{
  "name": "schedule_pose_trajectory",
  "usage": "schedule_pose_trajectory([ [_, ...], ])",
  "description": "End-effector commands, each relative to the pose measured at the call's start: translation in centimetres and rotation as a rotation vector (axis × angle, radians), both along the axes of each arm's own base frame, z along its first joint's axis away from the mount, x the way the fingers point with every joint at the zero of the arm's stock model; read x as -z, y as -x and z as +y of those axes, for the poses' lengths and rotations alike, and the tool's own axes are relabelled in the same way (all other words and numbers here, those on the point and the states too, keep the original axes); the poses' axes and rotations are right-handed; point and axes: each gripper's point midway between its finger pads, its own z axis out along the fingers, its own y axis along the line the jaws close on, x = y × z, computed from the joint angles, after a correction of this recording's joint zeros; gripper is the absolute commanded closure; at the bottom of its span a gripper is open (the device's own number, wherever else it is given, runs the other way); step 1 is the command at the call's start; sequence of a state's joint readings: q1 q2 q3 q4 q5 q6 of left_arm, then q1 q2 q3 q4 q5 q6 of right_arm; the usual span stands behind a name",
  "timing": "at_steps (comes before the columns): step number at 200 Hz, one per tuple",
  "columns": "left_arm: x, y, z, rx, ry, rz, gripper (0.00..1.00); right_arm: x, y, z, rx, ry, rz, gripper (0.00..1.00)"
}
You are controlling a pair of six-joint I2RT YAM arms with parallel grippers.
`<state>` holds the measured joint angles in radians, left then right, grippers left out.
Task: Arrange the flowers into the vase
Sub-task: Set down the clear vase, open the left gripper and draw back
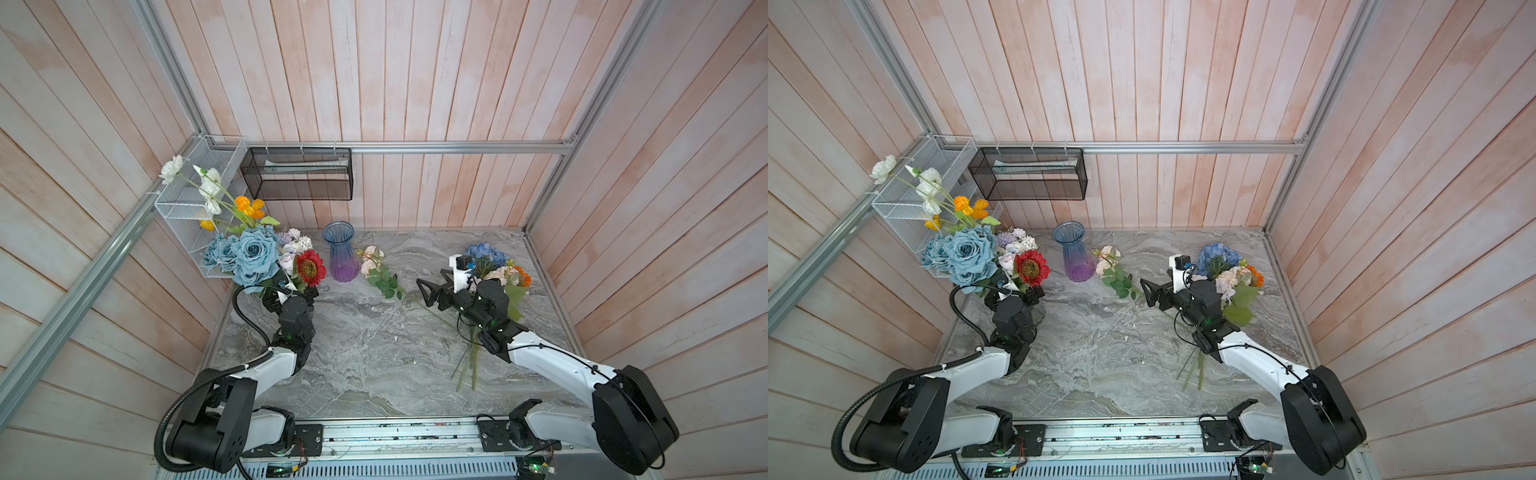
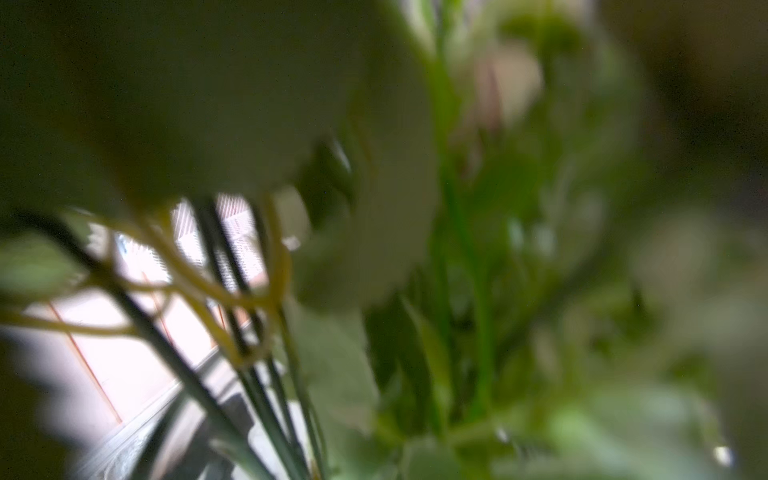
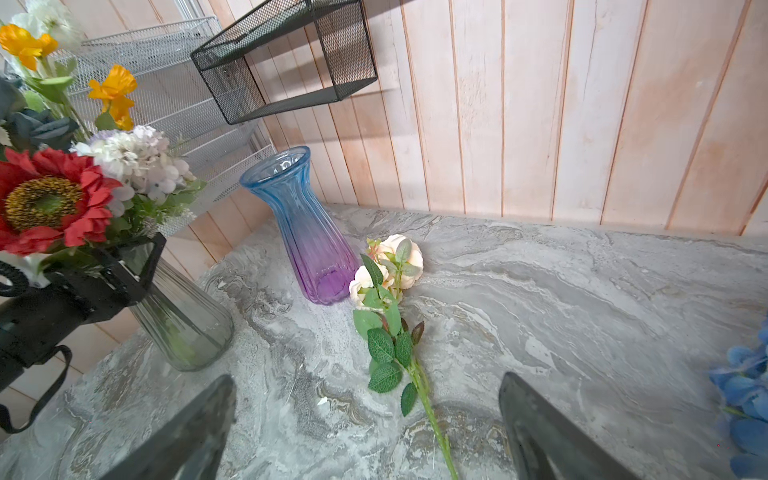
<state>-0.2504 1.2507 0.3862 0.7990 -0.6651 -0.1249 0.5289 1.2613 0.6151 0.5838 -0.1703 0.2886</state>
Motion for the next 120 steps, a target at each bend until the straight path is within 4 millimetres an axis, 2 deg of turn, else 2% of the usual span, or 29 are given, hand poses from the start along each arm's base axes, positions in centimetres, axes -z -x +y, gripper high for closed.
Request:
schedule_pose_trajectory([
  [1,0.5,1.2,0.1,0.011,0.076,0.016,0.00,-2.0,-0.5,1.7,-0.041,-0.028,-0.032,0.02],
  [26,1.1,2.6,-0.3,0.047,0.125,0.038,0.00,-2.3,-0.8,3.7,-0.072,0.004,-0.050,0.02],
  [73,2.8,4.1,-1.8,0.130,0.200,0.117,0.00,-2.5,-1.3,6.1,-0.112,0.001,-0.058,0.02],
  [120,3.8,5.4,-3.3,0.167,0.227,0.188,0.00,-2.9,-1.3,6.3,-0.114,-0.022,-0.066,0.02],
])
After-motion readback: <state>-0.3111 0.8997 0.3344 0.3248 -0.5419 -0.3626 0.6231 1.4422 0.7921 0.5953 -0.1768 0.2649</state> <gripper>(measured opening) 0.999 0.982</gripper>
